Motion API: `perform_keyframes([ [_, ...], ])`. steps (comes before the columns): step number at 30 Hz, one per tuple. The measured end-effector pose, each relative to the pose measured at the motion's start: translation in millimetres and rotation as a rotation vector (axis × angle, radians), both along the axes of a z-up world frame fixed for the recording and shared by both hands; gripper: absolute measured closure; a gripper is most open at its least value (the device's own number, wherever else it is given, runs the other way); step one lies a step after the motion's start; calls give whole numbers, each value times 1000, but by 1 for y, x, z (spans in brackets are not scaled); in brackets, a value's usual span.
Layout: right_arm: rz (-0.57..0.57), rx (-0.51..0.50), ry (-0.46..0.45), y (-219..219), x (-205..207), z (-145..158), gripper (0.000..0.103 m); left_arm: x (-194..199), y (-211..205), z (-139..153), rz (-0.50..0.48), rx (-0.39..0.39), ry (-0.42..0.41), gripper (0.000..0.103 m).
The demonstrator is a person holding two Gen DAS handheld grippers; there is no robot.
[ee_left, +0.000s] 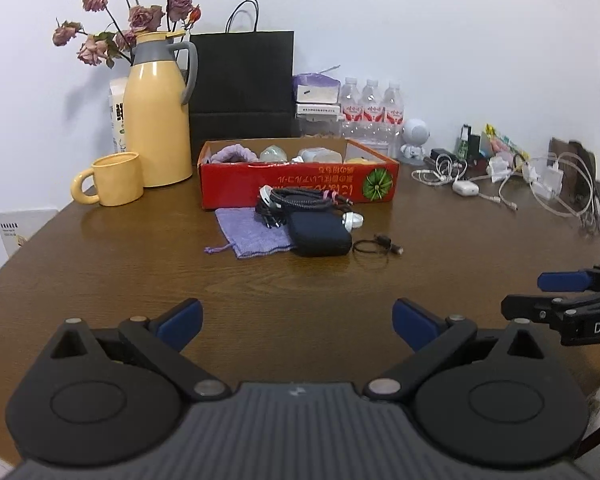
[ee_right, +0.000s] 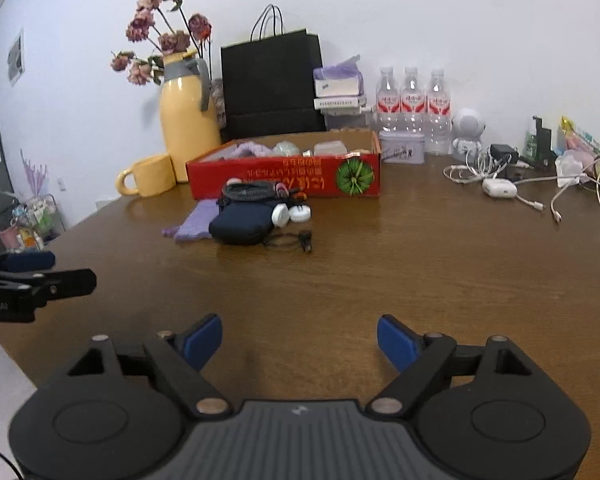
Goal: Organize objects
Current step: 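Grasp the black charger cable with the left tool while the right tool grasps the white round tin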
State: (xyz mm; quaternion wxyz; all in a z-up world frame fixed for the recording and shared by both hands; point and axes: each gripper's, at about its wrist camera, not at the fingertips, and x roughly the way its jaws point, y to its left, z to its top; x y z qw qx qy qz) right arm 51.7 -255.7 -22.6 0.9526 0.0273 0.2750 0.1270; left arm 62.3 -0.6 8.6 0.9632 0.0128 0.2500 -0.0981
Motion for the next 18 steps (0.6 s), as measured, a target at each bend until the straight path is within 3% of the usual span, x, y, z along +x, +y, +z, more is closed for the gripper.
perform_keyframes([
  [4,-9,-59,-22,5,26,-3,21,27,9,0,63,-21,-29,3],
  [8,26,-101,-32,20,69,-5,34,74,15,-1,99,-2,-11,25],
  [13,97,-78,-28,39,130,-4,43,144,16,-9,35,47,12,38],
  [15,122,-56,-13,47,155,-4,46,184,18,-16,15,19,67,47],
  [18,148,-8,20,56,193,-10,55,232,30,-27,-17,-130,136,50],
])
